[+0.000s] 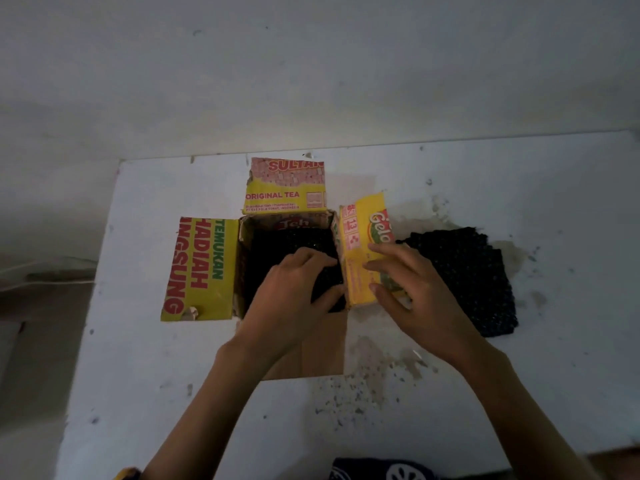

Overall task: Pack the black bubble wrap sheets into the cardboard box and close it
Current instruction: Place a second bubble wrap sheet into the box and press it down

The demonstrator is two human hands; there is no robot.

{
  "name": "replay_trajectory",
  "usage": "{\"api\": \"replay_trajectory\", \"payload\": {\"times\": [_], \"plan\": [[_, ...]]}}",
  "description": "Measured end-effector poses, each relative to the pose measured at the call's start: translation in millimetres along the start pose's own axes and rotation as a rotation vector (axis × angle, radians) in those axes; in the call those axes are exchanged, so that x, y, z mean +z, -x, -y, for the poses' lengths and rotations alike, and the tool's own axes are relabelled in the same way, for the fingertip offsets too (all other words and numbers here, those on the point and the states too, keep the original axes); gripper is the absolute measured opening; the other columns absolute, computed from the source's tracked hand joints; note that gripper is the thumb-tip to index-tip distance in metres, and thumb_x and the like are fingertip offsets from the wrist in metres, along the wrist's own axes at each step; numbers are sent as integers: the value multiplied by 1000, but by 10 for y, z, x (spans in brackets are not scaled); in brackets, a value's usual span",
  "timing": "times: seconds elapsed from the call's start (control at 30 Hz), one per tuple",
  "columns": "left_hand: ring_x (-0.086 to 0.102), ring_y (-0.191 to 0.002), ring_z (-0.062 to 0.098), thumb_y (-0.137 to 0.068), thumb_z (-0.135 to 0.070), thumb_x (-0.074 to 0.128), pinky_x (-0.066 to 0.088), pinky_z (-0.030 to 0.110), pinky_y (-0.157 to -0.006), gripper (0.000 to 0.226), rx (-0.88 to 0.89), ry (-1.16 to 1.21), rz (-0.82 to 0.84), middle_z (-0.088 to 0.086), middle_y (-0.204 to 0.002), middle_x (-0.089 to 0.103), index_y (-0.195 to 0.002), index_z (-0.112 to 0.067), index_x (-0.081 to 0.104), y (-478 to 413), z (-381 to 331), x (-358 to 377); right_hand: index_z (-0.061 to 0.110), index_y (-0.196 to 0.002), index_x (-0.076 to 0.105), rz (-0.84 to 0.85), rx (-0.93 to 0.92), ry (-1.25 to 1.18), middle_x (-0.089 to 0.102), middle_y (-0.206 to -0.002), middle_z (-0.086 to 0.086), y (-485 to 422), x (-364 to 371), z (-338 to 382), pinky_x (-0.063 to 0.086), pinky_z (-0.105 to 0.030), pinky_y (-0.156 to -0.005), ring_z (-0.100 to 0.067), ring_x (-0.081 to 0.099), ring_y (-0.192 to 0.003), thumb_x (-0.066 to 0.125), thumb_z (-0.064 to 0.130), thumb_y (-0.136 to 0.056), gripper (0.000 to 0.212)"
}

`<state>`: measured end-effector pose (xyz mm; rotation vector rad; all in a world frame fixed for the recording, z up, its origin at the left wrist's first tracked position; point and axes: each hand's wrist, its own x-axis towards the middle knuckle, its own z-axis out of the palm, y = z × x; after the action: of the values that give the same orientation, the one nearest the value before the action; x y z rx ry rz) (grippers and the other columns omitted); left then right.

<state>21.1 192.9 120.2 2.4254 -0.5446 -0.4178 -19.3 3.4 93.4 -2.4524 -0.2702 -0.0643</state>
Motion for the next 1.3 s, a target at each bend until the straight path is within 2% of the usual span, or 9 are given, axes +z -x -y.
{"api": "replay_trajectory", "payload": {"times": [0.13, 0.23, 0.47, 0.6, 0.73, 0.9, 1.0, 1.2, 1.3], "plan": [[60, -94, 14, -89, -28, 59, 52, 36, -80, 23, 79, 199, -38, 0, -109, 59, -110, -18, 61, 27, -332, 272, 6, -107, 63, -148, 75, -59, 56, -120, -9, 277, -185, -206, 42, -30, -96, -15, 50, -113, 43, 28, -92, 33], [61, -86, 12, -89, -23, 58, 53, 34, -76, 17, 125, 290, 3, 1, -103, 61, -104, -16, 63, 6, -525, 546, 8, -102, 64, -185, 162, -14, 58, -112, -6, 483, -256, -472, 46, -34, -91, -16, 54, -106, 42, 30, -91, 33], [55, -111, 13, -91, -33, 55, 47, 27, -93, 33, 64, 297, 190, 0, -122, 57, -121, -19, 55, -158, -807, 1143, 8, -99, 64, -126, 214, 211, 60, -110, -12, 791, -194, -1211, 52, -45, -81, -18, 52, -103, 54, 16, -84, 20], [46, -123, 16, -90, -34, 56, 33, 15, -91, 49, -87, 308, 236, 3, -138, 45, -134, -18, 41, -347, -848, 1445, 7, -123, 55, 10, 301, 319, 49, -136, -20, 798, -132, -1544, 41, -54, -99, -34, 47, -125, 48, 33, -87, 45], [39, -133, 19, -88, -36, 58, 32, 21, -101, 65, -328, 385, 194, 6, -147, 37, -142, -17, 27, -570, -815, 1679, 10, -138, 41, 170, 364, 403, 35, -147, -23, 821, -47, -1767, 33, -55, -103, -43, 38, -132, 20, 59, -90, 72], [46, -127, 20, -86, -33, 62, 40, 30, -102, 62, -433, 481, 69, 6, -140, 46, -138, -17, 34, -640, -834, 1819, 9, -134, 46, 156, 339, 507, 45, -140, -23, 815, -15, -1809, 45, -53, -92, -41, 51, -122, 48, 45, -84, 61], [55, -111, 19, -85, -26, 64, 49, 31, -92, 52, -511, 606, -64, 7, -129, 54, -130, -16, 42, -638, -886, 1838, 10, -134, 47, 119, 307, 513, 45, -140, -23, 812, 2, -1823, 46, -53, -91, -41, 51, -122, 70, 38, -77, 67], [53, -81, 9, -86, -22, 62, 45, 25, -75, 48, -560, 641, -175, -10, -87, 52, -129, -11, 44, -717, -930, 1852, 11, -133, 47, 94, 280, 523, 46, -140, -22, 816, 1, -1850, 47, -52, -90, -40, 52, -121, 74, 38, -73, 72], [52, -78, 3, -89, -22, 59, 46, 20, -71, 44, -554, 660, -179, -11, -86, 51, -129, -15, 44, -790, -945, 1861, 11, -133, 47, 83, 273, 525, 47, -139, -22, 821, 4, -1853, 48, -51, -90, -39, 52, -121, 75, 39, -73, 72]]}}
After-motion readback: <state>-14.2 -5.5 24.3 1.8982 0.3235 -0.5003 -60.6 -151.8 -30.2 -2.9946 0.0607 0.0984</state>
